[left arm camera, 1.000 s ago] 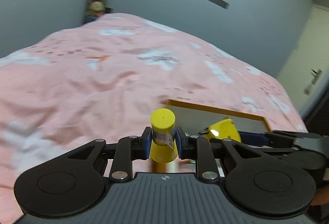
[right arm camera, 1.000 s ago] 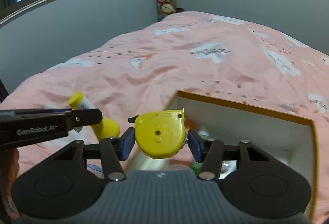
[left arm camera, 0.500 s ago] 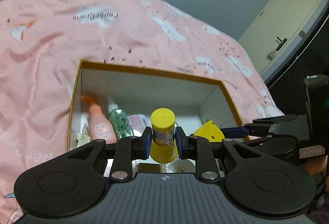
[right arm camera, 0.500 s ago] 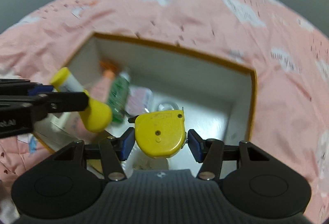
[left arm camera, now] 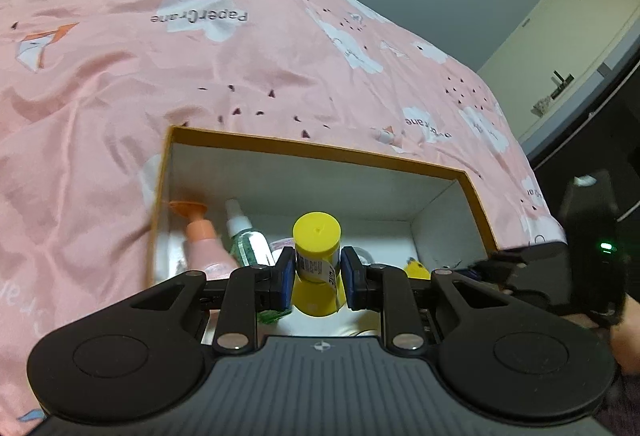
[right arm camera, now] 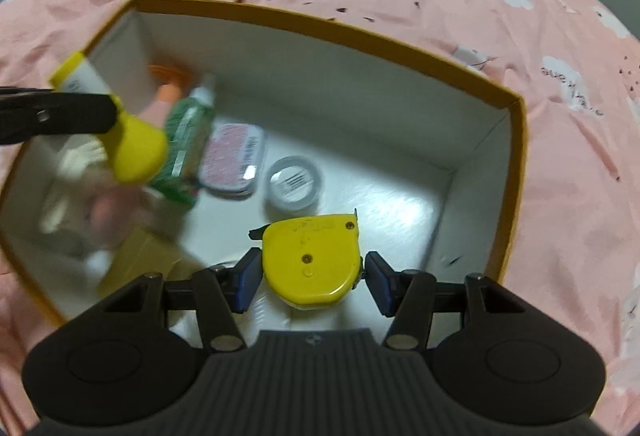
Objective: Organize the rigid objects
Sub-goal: 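Lower both yellow items into the box and open both tools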
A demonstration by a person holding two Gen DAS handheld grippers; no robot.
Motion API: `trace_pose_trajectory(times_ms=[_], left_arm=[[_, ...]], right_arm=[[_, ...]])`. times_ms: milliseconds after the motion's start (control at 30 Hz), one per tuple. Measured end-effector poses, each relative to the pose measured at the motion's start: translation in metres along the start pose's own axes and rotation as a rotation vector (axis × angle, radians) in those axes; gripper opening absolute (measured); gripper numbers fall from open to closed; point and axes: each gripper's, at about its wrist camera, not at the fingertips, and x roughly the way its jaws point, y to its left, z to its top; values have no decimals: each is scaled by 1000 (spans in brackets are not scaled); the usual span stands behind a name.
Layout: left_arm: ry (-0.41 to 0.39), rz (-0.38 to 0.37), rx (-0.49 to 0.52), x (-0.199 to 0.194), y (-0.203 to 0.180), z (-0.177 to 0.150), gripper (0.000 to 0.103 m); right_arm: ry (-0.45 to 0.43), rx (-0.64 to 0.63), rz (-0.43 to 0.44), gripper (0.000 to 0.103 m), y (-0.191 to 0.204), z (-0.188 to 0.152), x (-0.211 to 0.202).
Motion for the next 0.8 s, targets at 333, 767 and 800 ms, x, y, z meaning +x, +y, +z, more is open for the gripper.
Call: trace_pose_trajectory(times_ms=[333, 767, 800], left_arm=[[129, -27, 78, 40, -21, 2, 27], [211, 92, 196, 71, -41, -13, 27], [218, 100, 203, 72, -42, -15, 27]], right_arm=[[129, -74, -10, 56, -6, 23, 40], [78, -178, -4, 67, 6, 5, 20], [76, -189, -10, 68, 8, 2, 19]])
